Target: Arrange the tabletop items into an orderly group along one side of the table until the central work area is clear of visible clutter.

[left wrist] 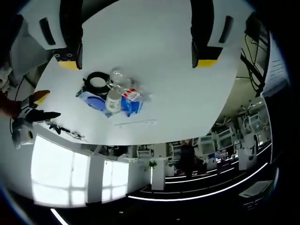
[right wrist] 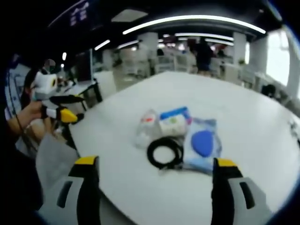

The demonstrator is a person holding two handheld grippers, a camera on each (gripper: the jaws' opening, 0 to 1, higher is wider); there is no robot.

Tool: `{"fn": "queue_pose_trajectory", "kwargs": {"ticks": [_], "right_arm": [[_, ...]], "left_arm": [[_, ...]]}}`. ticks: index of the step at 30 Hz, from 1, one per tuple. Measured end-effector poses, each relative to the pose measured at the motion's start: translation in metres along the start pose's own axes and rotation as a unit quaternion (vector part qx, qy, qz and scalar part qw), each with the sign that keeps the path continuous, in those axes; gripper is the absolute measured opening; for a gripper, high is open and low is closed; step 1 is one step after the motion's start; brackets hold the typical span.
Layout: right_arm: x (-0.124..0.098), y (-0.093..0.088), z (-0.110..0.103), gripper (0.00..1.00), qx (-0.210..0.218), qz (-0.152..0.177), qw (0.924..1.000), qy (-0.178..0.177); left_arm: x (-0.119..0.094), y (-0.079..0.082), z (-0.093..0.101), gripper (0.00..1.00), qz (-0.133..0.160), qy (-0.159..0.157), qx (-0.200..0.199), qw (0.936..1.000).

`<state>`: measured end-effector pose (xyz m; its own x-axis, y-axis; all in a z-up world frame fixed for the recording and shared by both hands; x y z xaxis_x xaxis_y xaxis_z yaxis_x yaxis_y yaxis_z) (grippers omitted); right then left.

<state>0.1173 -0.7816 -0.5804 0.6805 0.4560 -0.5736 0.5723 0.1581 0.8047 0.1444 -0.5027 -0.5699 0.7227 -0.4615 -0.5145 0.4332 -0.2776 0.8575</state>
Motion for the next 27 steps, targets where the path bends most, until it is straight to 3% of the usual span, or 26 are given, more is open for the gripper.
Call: {"fn": "queue_pose_trajectory", "kwargs": {"ticks": [17,27], "right_arm": [[0.032,0.017,-0.01,0.95,-0.013,0.002,0.9995,0.028],[0.056,0.012,-0.01,0.92,-0.023,-0.015,0.9988,0.042]], "left_arm": [[0.027,0.002,-0.003,0.95,-0.005,-0.018,-0.001,0.9998],[0.042,-0.004,-0.002,0.93,-0.012,-0.032,-0.002,0.9994]]}}
Point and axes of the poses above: the point that each gripper's makers call its tool centre point, and the gripper's own axes: x roughly forward along the fingers, z roughly to its right, y roughly out of its top, the point moved 3 cm from there along -x, roughly backward along the fingers, and after that the axes turned 4 degrees about x, right-handed, at the moved point
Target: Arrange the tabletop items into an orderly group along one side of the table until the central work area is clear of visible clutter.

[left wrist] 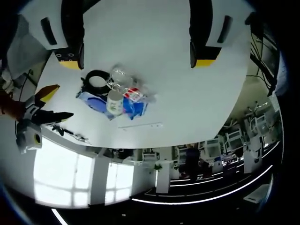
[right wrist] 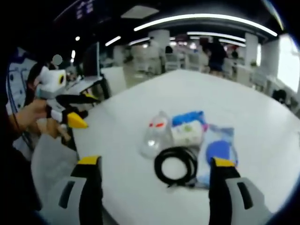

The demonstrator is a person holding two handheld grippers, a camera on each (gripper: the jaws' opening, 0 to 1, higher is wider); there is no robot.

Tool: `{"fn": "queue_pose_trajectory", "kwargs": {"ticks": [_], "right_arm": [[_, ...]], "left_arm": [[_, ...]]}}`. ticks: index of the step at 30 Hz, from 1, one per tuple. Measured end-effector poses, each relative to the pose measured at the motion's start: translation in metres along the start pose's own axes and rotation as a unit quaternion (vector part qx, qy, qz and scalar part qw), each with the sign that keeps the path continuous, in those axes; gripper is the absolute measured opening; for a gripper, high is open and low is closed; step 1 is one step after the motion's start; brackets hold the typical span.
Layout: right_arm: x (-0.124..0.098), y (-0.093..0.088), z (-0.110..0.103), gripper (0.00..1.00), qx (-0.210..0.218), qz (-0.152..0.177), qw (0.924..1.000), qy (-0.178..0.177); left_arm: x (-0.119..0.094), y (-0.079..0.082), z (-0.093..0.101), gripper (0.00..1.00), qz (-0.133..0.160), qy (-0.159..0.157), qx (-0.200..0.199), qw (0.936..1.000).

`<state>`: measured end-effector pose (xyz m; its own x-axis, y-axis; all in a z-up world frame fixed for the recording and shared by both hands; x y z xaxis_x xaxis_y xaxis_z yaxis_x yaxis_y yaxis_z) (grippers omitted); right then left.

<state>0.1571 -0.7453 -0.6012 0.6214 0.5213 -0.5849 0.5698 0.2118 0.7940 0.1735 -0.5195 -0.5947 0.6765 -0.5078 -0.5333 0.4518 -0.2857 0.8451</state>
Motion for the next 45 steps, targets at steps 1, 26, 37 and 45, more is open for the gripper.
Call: {"fn": "queue_pose_trajectory", "kwargs": {"ticks": [1,26,37,45], "right_arm": [[0.002,0.001,0.001,0.92,0.001,0.002,1.0,-0.001],[0.057,0.01,-0.011,0.85,0.005,-0.004,0.9993,0.036],[0.08,0.013,-0.016,0.81,-0.013,-0.006,0.9992,0.037],[0.096,0.014,-0.017,0.77,-0.015,-0.008,0.999,0.042]], "left_arm": [[0.002,-0.001,-0.001,0.93,0.0,0.0,0.0,1.0],[0.027,-0.007,-0.01,0.91,0.005,-0.014,-0.019,0.9997],[0.035,-0.01,-0.012,0.9,-0.003,-0.02,-0.025,0.9995],[0.037,-0.013,-0.013,0.88,-0.005,-0.017,-0.029,0.9994]]}}
Point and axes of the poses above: the point that each gripper's makers call its tool centre point, and the gripper's own axes: x roughly forward along the fingers, z roughly to its right, y roughly out of its top, the point moved 3 cm from there along -x, roughly backward along the fingers, and after that the axes turned 4 degrees about x, right-handed, at the moved point
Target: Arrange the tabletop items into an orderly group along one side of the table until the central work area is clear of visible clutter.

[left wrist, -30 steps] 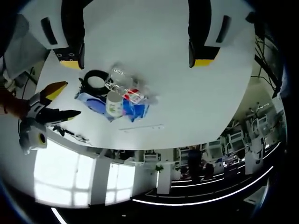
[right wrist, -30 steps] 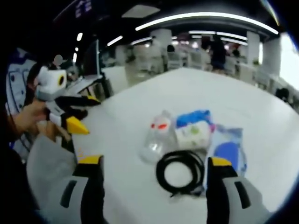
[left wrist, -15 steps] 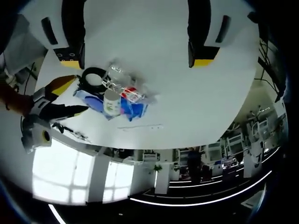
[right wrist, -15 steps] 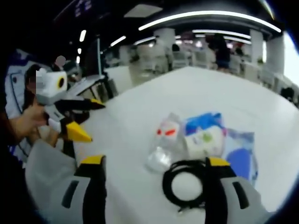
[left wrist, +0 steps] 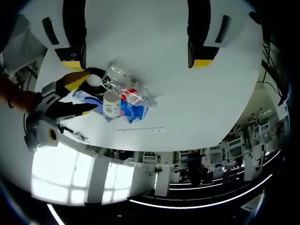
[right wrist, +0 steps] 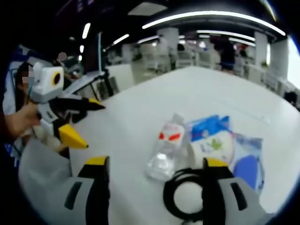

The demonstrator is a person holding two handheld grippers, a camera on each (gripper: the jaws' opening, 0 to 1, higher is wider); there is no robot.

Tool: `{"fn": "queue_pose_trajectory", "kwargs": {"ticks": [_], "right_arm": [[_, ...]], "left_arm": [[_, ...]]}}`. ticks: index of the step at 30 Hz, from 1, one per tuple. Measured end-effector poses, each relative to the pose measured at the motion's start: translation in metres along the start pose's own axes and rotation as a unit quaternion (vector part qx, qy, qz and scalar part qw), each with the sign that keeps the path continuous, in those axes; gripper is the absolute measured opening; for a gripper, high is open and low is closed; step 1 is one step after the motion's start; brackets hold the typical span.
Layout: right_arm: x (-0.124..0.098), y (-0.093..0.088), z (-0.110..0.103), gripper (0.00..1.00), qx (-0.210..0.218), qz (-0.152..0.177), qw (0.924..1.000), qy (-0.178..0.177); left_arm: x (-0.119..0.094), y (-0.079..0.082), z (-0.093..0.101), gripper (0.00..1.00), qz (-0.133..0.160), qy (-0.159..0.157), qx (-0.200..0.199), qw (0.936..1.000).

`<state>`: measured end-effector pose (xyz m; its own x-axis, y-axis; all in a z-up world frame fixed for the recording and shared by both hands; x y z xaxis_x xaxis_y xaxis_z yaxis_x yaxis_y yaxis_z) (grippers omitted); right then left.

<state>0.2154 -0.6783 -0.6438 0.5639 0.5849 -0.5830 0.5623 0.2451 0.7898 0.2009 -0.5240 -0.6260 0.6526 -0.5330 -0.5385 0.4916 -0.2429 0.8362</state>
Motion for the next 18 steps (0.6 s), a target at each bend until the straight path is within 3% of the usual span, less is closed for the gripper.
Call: {"fn": "queue_pose_trajectory", "kwargs": {"ticks": [18], "right_arm": [[0.029,0.001,-0.001,0.7,0.028,-0.003,0.9996,0.008]], "left_arm": [[0.005,-0.011,0.001,0.86,-0.011,-0.003,-0.014,0.9998]]}}
Point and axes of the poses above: the point that each gripper's makers call its tool centre point, and the gripper's own axes: x roughly forward along the fingers, z roughly to its right, y roughly out of its top, the point moved 3 cm from there along -x, roughly backward along the fingers, and after that the axes turned 4 degrees about x, right-handed, at the moved point
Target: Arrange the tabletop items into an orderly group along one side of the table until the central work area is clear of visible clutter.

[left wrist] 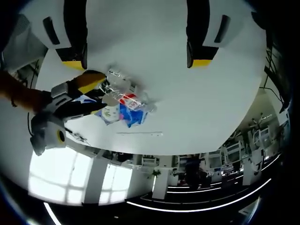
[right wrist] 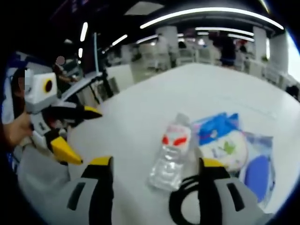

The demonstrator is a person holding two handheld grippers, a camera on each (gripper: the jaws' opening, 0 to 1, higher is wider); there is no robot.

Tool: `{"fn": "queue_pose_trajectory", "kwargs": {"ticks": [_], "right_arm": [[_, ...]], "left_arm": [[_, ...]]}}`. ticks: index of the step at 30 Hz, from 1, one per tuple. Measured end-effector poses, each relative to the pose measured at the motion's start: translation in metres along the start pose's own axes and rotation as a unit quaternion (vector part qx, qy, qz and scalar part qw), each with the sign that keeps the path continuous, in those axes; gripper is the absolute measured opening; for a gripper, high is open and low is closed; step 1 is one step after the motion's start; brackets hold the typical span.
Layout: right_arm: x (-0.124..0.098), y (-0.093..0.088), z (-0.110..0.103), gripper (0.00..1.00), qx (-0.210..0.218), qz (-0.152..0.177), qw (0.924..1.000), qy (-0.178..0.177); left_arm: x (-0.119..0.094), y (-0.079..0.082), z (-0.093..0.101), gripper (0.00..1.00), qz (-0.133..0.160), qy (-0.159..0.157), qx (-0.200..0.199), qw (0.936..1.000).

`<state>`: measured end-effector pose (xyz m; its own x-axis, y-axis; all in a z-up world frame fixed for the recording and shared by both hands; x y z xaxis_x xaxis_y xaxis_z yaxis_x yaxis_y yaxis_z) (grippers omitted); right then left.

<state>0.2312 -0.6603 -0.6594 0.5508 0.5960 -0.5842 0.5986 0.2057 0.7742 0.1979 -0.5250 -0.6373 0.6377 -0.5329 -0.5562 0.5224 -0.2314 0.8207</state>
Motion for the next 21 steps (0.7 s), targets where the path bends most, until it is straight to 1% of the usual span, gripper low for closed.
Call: {"fn": "queue_pose_trajectory", "kwargs": {"ticks": [3,7,11,21], "right_arm": [[0.006,-0.002,0.002,0.67,0.006,-0.009,0.9999,-0.012],[0.016,-0.002,0.003,0.64,0.015,-0.012,0.9996,-0.022],[0.022,-0.001,0.007,0.63,0.021,-0.016,0.999,-0.037],[0.035,0.004,0.014,0.61,0.021,-0.018,0.9987,-0.042]], "left_arm": [[0.001,-0.001,0.0,0.86,0.0,-0.001,-0.004,1.0],[0.002,-0.001,0.001,0.85,0.001,-0.002,-0.008,1.0],[0.002,-0.003,0.0,0.85,-0.001,-0.001,-0.008,1.0],[0.003,-0.004,-0.003,0.84,-0.003,0.0,-0.013,0.9999]]}}
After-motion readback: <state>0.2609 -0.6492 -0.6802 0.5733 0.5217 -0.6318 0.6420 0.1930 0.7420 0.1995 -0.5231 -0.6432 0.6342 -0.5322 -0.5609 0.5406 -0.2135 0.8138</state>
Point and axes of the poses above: the point that each gripper's makers call its tool centre point, and the gripper's own axes: x roughly forward along the fingers, z roughly to its right, y roughly out of its top, the point moved 3 cm from there along -x, roughly backward along the fingers, and after that the axes turned 4 degrees about x, right-handed, at the moved point
